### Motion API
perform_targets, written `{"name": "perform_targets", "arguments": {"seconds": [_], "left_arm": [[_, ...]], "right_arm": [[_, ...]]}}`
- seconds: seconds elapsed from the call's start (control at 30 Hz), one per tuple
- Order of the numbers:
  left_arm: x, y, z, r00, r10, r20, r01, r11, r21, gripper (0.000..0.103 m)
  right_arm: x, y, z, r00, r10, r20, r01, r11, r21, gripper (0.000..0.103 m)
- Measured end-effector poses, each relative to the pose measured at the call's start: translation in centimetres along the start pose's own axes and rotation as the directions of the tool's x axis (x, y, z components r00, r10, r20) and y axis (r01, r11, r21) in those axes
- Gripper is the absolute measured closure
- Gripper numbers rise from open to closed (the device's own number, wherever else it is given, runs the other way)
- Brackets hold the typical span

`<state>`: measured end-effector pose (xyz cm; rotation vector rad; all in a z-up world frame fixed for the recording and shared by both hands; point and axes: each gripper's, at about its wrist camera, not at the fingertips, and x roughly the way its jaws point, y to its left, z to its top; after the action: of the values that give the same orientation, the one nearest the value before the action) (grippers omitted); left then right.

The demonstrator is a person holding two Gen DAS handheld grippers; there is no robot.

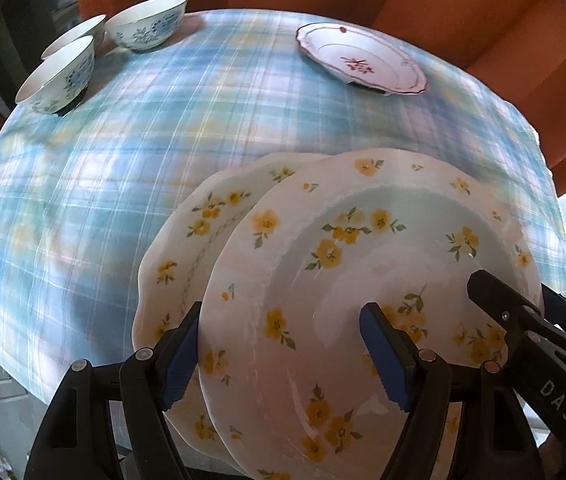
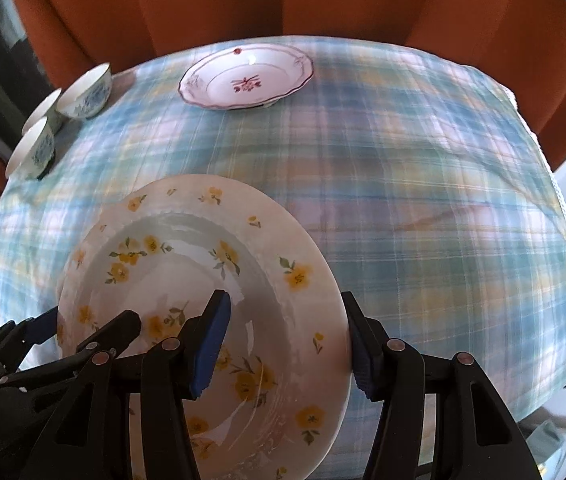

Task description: Organize plates and bowls

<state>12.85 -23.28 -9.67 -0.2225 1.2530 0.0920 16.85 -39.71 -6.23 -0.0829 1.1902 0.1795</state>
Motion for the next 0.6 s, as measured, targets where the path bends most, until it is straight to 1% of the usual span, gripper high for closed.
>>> {"name": "perform_targets", "arguments": {"seconds": [0.23,0.4,0.47,0.6], "left_arm": [[1.0,0.3,-0.1,1.000,0.012,-0.027,-0.012,1.000,-0.009,0.026],[1.7,0.4,-0.1,0.999,0.016,-0.047,-0.016,1.000,-0.006,0.025],[1.8,0.4,0.0,0.999,0.014,-0.048,-0.015,1.000,-0.008,0.024],[1.8,0.2,-0.1,0.999,0.031,-0.024,-0.031,0.999,0.010,0.024]], "right_arm": [[1.5,0.3,0.1,0.999,0.005,-0.040,-0.005,1.000,-0.015,0.044],[2.3,0.3,0.1,0.998,-0.007,-0.057,0.007,1.000,-0.011,0.044],[2.2,0.5,0.1,0.999,-0.013,-0.049,0.012,1.000,-0.019,0.044],[2.5,0.6,0.0,0.999,-0.022,-0.044,0.021,1.000,-0.022,0.044]]}}
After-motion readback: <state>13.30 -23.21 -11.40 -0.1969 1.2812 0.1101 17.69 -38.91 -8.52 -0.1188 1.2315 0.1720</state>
